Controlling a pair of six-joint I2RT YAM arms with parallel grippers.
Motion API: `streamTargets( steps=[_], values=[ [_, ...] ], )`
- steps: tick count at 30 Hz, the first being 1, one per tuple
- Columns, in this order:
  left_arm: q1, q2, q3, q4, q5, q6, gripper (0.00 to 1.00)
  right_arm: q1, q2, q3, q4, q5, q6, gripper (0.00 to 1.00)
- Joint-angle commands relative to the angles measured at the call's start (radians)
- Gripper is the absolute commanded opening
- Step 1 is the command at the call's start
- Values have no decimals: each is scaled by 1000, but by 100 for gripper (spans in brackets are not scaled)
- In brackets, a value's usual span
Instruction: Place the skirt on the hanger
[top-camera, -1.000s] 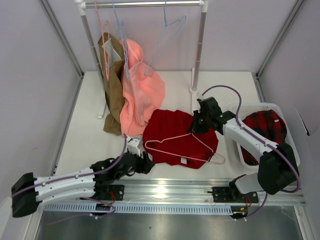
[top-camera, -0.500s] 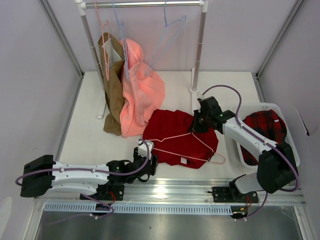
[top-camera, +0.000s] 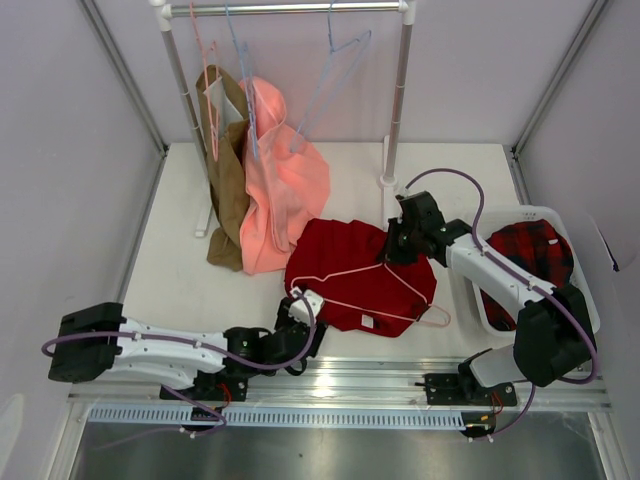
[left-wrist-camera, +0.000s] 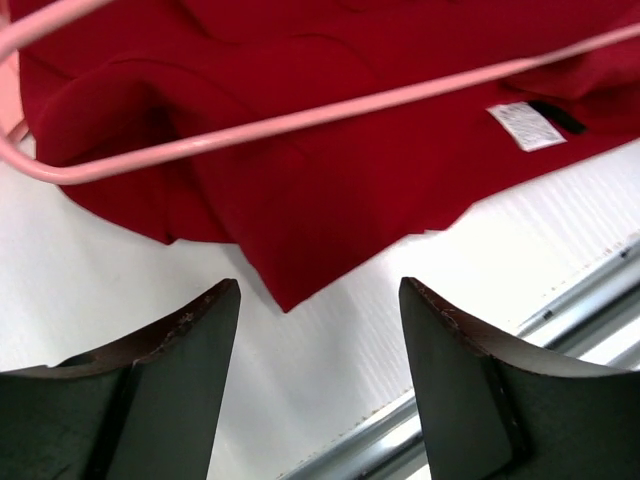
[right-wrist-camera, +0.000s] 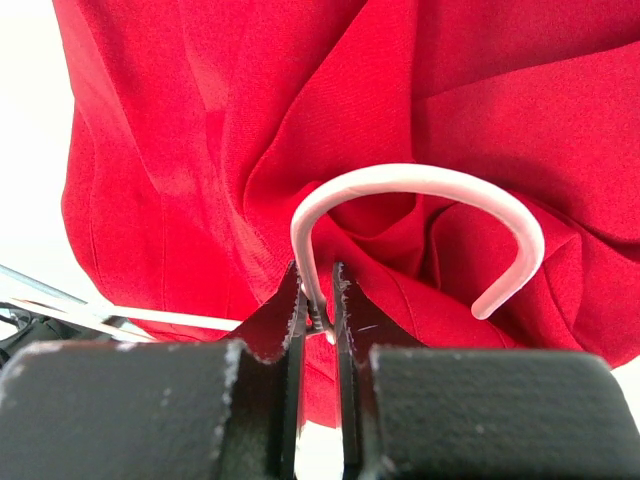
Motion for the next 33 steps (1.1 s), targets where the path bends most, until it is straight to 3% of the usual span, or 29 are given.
streamTargets(
  steps=[1, 3, 15, 19, 23, 25, 28, 33],
  values=[
    [-44, 13, 16, 70, -71, 51, 72, -8, -5, 52, 27, -1, 6, 0],
    [-77, 50, 22, 65, -127, 45, 78, -10, -3, 52, 27, -3, 7, 0],
    [-83, 244, 131, -33, -442, -6, 75, -8, -21, 42, 27, -10, 16, 0],
    [-83, 266, 126, -10, -460, -15, 70, -7, -25, 37, 34, -12, 16, 0],
    [-68, 304, 143, -69, -500, -101, 53, -8, -23, 34, 37, -16, 21, 0],
    [-57, 314, 146, -91, -503, -129, 50, -8, -25, 35, 37, -16, 21, 0],
    [-23, 295, 129, -61, -471, -127, 58, -7, -26, 43, 34, -16, 21, 0],
    [14, 209, 33, 206, -405, 57, 66, -8, -37, 52, 36, -13, 29, 0]
  ],
)
